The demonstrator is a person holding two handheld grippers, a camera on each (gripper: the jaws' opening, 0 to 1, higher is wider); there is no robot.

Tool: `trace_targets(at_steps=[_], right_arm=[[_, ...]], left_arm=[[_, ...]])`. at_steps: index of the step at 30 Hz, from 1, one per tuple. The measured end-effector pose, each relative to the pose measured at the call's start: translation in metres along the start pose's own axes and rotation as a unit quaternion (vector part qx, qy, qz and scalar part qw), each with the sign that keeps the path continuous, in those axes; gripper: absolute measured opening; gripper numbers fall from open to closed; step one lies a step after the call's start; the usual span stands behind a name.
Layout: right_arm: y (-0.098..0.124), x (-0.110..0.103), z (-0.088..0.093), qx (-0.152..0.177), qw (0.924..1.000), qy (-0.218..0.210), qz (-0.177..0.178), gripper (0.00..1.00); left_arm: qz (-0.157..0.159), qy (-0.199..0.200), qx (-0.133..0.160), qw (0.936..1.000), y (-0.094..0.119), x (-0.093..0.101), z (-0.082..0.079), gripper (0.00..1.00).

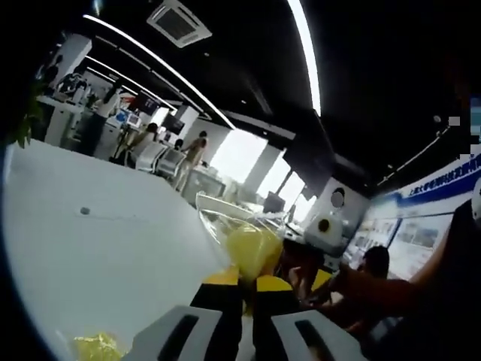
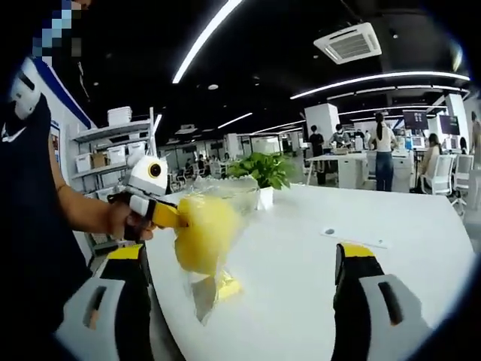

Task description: Compare the silicone blocks by pressing each to a similar depth, holding the contact briefly, and releasing to observe deformation and rebound differences across the visible hardness samples.

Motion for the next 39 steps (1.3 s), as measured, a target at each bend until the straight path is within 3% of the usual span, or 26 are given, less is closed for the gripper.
trace_targets(at_steps=[8, 15, 20, 31, 39], right_arm=[[0.026, -0.002, 0.025, -0.011, 0.9991, 0.011, 0.04, 0.97], [0.057, -0.003, 0.051, -0.017, 0.9967, -0.013, 0.078, 0.97], [0.074, -0.004, 0.067, -0.033, 0.9942, -0.018, 0.101, 0.97], [0.09, -0.001, 0.097, -0.037, 0.9907, -0.004, 0.131, 0.97], [0.099, 0.0, 0.107, -0.037, 0.9883, -0.019, 0.146, 0.97]], left_arm=[[-0.01, 0.039, -0.011, 0.9991, -0.006, -0.007, 0.008, 0.0], [-0.008, 0.084, -0.008, 0.9964, -0.009, -0.015, 0.015, 0.0], [-0.008, 0.089, -0.015, 0.9959, -0.012, -0.021, 0.025, 0.0], [-0.009, 0.126, -0.032, 0.9914, -0.02, -0.035, 0.043, 0.0], [-0.02, 0.159, -0.041, 0.9861, -0.025, -0.05, 0.061, 0.0]])
Point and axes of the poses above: the point that each gripper's makers call its tool centre point, and the gripper's own axes: y roughly backward along the fingers, x roughly to its right, z roughly out of its underside, the point moved 10 cm from there along y, roughly backward along the fingers, and after that the axes turned 1 degree about -y, right-handed, at the moved point
